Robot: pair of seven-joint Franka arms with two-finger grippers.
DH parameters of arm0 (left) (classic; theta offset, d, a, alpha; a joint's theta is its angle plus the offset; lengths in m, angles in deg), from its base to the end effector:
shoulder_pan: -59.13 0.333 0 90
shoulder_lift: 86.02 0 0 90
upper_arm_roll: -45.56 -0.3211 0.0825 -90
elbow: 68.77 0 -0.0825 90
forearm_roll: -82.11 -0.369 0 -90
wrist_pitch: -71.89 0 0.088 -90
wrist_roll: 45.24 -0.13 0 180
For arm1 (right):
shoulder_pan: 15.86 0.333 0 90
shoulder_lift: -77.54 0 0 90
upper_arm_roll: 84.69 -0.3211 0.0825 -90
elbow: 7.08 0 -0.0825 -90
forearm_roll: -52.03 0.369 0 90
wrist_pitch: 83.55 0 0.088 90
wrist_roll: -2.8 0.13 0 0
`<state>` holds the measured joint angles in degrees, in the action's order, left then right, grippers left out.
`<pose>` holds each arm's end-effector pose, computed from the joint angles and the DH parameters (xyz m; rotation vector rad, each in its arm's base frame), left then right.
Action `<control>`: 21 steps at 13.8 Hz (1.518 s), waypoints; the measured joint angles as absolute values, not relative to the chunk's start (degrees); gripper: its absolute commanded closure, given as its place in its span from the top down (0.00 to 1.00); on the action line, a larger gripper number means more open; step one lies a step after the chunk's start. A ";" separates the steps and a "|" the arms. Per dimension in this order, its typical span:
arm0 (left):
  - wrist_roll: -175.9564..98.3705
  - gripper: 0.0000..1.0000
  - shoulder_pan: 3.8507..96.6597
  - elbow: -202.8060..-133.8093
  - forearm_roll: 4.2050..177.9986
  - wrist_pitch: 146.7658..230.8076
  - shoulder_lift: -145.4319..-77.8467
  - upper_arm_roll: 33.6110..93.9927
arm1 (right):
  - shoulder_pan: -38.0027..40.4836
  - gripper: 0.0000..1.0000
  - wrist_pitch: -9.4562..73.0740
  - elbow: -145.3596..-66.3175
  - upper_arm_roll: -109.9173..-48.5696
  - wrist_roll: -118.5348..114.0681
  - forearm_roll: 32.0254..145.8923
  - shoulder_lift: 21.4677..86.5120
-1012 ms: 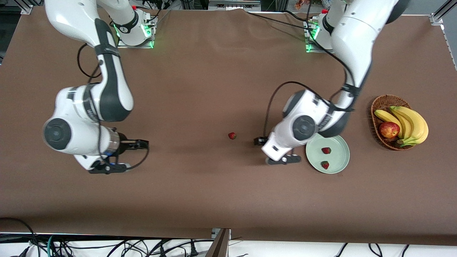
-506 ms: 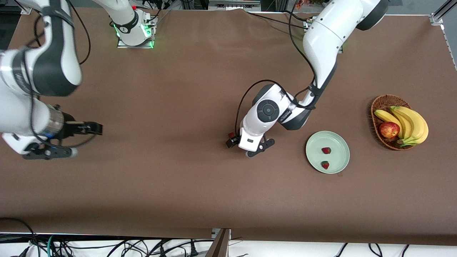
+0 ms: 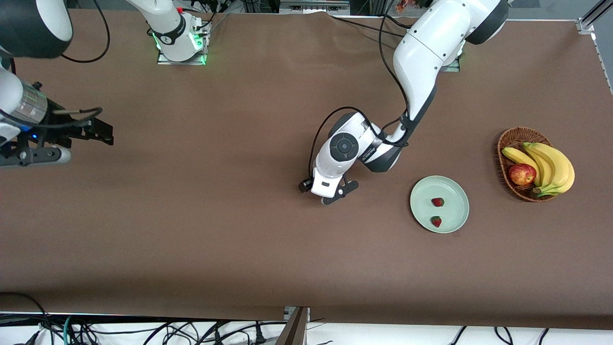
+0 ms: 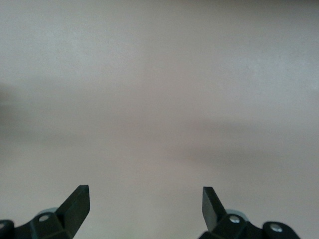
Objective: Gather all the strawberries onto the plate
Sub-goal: 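Grasp the last strawberry with the left gripper while the right gripper withdraws, then carry the last strawberry over the plate with the left gripper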
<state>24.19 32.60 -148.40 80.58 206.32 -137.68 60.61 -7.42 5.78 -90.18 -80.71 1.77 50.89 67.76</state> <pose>0.5740 -0.4562 0.1766 2.8462 0.8383 -0.1532 0.5864 0.0465 0.5644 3.1030 0.1504 -0.0941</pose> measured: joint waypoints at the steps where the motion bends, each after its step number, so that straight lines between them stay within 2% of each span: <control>1: 24.19 0.91 32.44 -148.40 80.58 206.36 -137.89 60.56 | -7.81 1.00 5.80 -90.68 -80.71 1.77 50.89 69.13; 3: 24.19 0.88 32.10 -148.40 80.58 206.57 -138.28 60.47 | -8.39 1.00 5.76 -90.98 -80.73 1.76 50.92 71.44; 6: 24.19 0.59 31.57 -148.43 80.58 206.59 -138.68 60.40 | -9.04 1.00 4.25 -91.74 -80.91 1.82 52.37 73.12; 8: 24.19 0.33 31.40 -148.42 80.58 206.60 -138.81 60.37 | -9.80 1.00 3.59 -92.34 -80.92 1.83 53.29 73.11; 13: 24.18 0.04 31.40 -148.35 80.58 206.60 -138.80 60.35 | -10.10 1.00 2.98 -93.06 -81.14 1.82 53.43 72.47; 18: 22.98 0.03 33.04 -147.31 80.03 204.52 -138.04 59.61 | -10.41 1.00 2.84 -93.05 -81.14 1.81 53.43 72.16; 21: 14.71 0.05 36.83 -144.68 77.19 189.30 -134.88 59.47 | -10.42 1.00 2.84 -93.05 -81.14 1.81 53.43 72.16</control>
